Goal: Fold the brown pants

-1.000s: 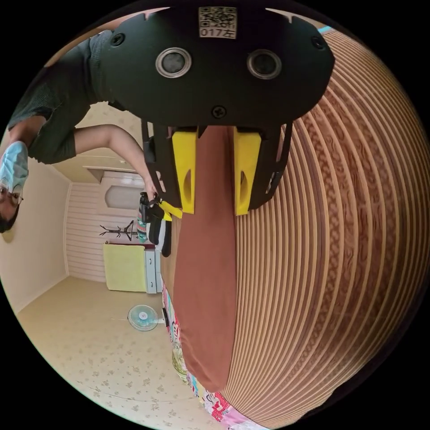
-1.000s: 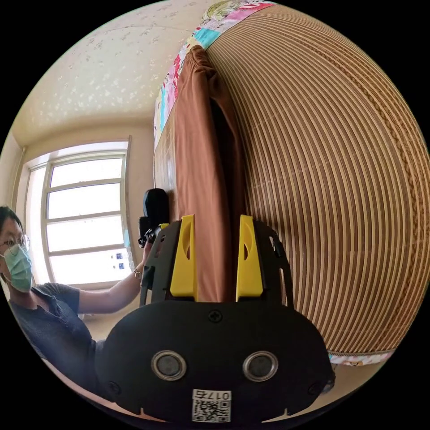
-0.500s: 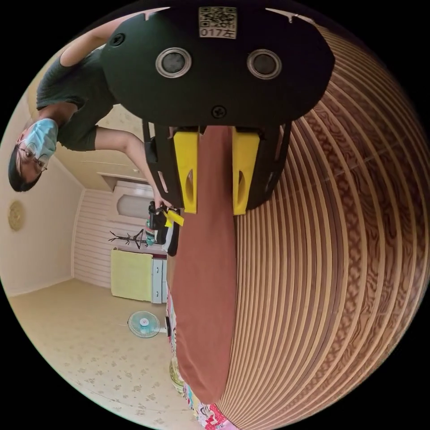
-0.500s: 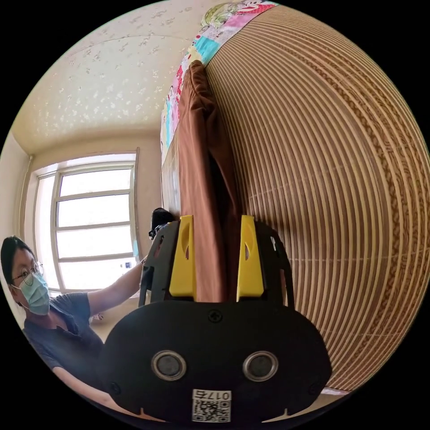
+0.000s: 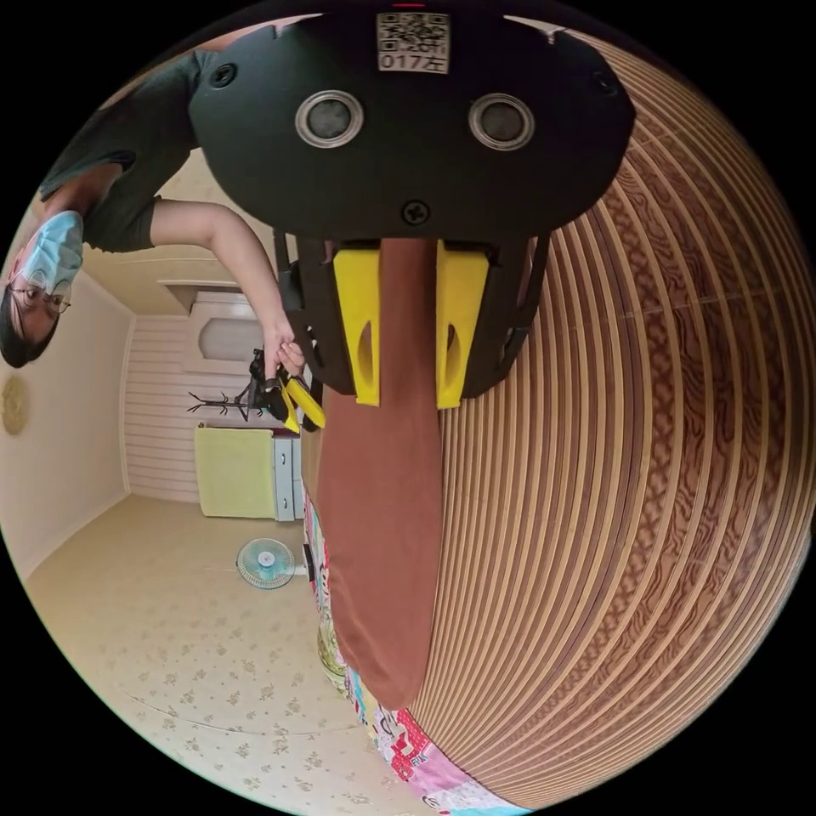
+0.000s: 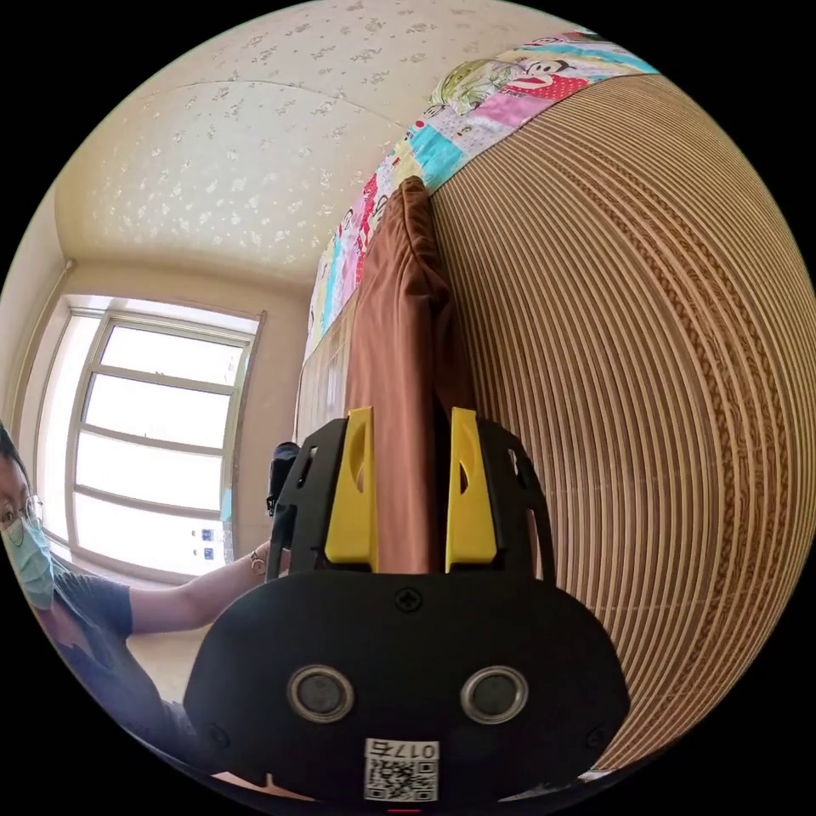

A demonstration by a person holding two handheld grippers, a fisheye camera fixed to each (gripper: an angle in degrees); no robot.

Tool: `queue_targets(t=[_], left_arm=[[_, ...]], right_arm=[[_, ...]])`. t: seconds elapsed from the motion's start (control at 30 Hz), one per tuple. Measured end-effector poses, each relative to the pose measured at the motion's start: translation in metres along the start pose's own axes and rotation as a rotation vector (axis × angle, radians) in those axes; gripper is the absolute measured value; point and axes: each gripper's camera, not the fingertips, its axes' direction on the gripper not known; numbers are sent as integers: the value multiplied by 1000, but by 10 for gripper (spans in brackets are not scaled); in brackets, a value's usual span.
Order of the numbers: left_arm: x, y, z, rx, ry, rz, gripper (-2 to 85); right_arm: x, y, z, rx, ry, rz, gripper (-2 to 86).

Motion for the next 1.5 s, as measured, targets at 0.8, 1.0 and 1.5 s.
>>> queue_targets(t=[0.8, 1.0, 1.5], left_arm=[[10, 18, 51, -153, -74, 64, 117], [-8, 12, 41, -59, 36, -49, 134], [29, -88, 107, -373, 7, 94, 42]], right_arm=[[32, -5, 78, -286, 208, -236, 125], [111, 30, 56, -207, 49, -49, 140], [165, -57, 131, -459, -216, 9, 37]])
